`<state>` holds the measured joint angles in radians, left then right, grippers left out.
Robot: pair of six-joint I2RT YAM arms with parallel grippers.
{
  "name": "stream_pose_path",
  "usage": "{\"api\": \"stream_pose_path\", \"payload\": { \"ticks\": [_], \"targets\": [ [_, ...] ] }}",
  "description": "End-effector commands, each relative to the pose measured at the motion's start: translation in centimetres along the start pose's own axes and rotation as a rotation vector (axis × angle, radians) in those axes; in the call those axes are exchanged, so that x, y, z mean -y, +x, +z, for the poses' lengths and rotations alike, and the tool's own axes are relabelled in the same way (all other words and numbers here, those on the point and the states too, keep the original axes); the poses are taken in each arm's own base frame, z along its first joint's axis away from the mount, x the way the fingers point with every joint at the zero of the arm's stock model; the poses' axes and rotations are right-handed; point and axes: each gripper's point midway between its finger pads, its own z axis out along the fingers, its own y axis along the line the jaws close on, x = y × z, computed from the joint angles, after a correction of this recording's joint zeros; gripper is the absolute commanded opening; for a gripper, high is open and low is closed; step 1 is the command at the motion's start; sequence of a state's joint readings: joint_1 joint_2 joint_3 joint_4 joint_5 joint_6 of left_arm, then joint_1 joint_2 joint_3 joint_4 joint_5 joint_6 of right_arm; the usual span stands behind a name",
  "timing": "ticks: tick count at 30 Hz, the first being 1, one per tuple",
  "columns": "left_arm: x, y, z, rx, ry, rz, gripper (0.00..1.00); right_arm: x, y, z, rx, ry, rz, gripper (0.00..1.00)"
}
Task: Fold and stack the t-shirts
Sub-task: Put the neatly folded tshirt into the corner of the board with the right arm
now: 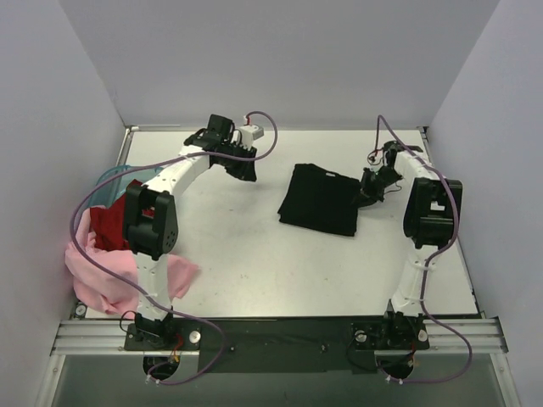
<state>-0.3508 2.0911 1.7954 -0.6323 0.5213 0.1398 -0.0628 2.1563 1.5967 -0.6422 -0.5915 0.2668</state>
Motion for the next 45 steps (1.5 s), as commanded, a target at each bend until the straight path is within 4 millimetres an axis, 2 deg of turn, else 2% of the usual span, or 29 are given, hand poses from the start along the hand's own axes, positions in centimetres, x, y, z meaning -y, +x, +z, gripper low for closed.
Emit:
{"api": "stream_pose_path", "payload": {
  "ticks": [1, 6, 9, 13, 17, 20, 24, 25, 28, 31, 33, 36, 40, 42, 43, 45],
  "targets": [
    [0.3, -1.4, -3.5, 0.046, -0.055, 0.083, 0.32, 4.0, 6.7, -6.4, -0.17, 0.216, -0.06, 0.0],
    [0.9, -2.1, -4.8, 0.08, -0.04, 0.089, 0.33, 8.7, 10.7, -9.6, -0.296, 0.449, -0.178, 0.0],
    [1.1, -2.6, -5.4, 0.102, -0.041, 0.096, 0.32, 12.9, 12.5, -11.1, -0.373, 0.636, -0.287, 0.0],
    [1.1, -3.6, -6.9, 0.144, -0.052, 0.107, 0.32, 15.3, 14.2, -12.2, -0.383, 0.698, -0.414, 0.0],
    [0.5, -3.7, -8.2, 0.171, -0.065, 0.097, 0.33, 17.3, 15.1, -13.4, -0.371, 0.748, -0.497, 0.0],
    [-0.2, -3.7, -8.9, 0.186, -0.068, 0.076, 0.33, 20.3, 15.0, -14.7, -0.336, 0.817, -0.412, 0.0],
    [-0.8, -4.6, -9.9, 0.226, -0.079, 0.066, 0.33, 24.8, 14.5, -16.8, -0.29, 1.041, -0.324, 0.0],
    [-1.0, -4.8, -10.1, 0.232, -0.082, 0.069, 0.33, 25.3, 14.0, -17.4, -0.258, 1.083, -0.312, 0.0],
    [-1.6, -4.8, -10.3, 0.237, -0.089, 0.06, 0.33, 26.5, 12.1, -18.4, -0.173, 1.174, -0.36, 0.0],
    [-2.3, -4.5, -10.1, 0.233, -0.092, 0.045, 0.33, 27.5, 11.7, -18.9, -0.151, 1.2, -0.373, 0.0],
    [-2.9, -4.4, -10.1, 0.235, -0.101, 0.034, 0.33, 27.8, 10.7, -19.1, -0.106, 1.22, -0.394, 0.0],
    [-3.3, -4.3, -10.2, 0.233, -0.106, 0.027, 0.33, 28.6, 11.2, -18.8, -0.133, 1.224, -0.418, 0.0],
    [-3.4, -4.2, -9.9, 0.231, -0.105, 0.022, 0.33, 29.6, 11.7, -19.0, -0.124, 1.233, -0.352, 0.01],
    [-3.5, -4.1, -10.0, 0.229, -0.105, 0.019, 0.33, 30.1, 11.4, -20.1, -0.107, 1.283, -0.289, 0.19],
    [-3.6, -4.1, -9.9, 0.229, -0.103, 0.016, 0.33, 30.4, 11.2, -21.5, -0.078, 1.333, -0.22, 0.34],
    [-3.5, -3.9, -9.9, 0.228, -0.096, 0.016, 0.33, 31.1, 11.7, -23.4, -0.016, 1.371, -0.084, 0.45]
  ]
}}
